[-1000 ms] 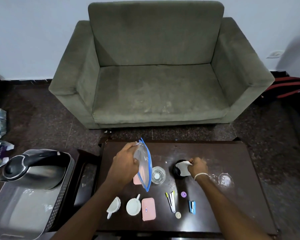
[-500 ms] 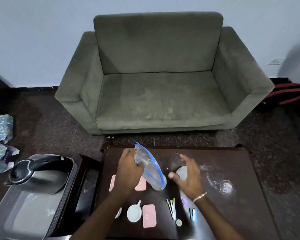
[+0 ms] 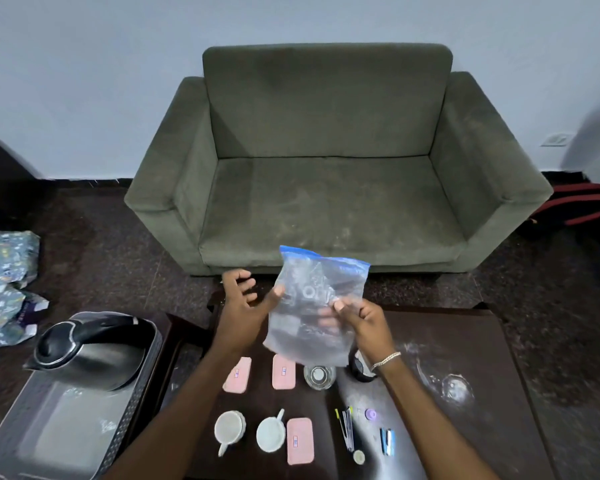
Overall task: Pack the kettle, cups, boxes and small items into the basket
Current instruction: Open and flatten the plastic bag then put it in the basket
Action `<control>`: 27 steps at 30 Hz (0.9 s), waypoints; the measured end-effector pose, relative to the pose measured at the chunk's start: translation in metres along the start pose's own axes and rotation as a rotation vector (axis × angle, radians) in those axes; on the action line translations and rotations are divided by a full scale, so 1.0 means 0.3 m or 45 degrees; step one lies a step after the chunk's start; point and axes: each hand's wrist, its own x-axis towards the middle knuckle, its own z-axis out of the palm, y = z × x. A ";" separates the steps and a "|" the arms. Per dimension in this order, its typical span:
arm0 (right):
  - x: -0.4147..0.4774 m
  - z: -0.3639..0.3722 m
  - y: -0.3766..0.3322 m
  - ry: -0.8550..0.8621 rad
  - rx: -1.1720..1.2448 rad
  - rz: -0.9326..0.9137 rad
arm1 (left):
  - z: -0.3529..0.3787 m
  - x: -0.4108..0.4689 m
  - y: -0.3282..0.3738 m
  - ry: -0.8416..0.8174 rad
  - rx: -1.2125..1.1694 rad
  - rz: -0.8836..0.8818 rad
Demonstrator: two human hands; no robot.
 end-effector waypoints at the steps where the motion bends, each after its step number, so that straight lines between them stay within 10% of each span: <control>1: 0.010 -0.009 -0.019 -0.023 0.022 -0.004 | -0.008 0.000 -0.021 -0.120 0.003 -0.024; 4: 0.025 -0.013 -0.050 -0.085 0.201 0.061 | 0.002 0.000 -0.076 -0.364 -0.078 -0.031; 27: 0.021 -0.019 -0.083 0.138 -0.348 -0.092 | 0.003 0.019 -0.106 -0.216 -0.063 0.148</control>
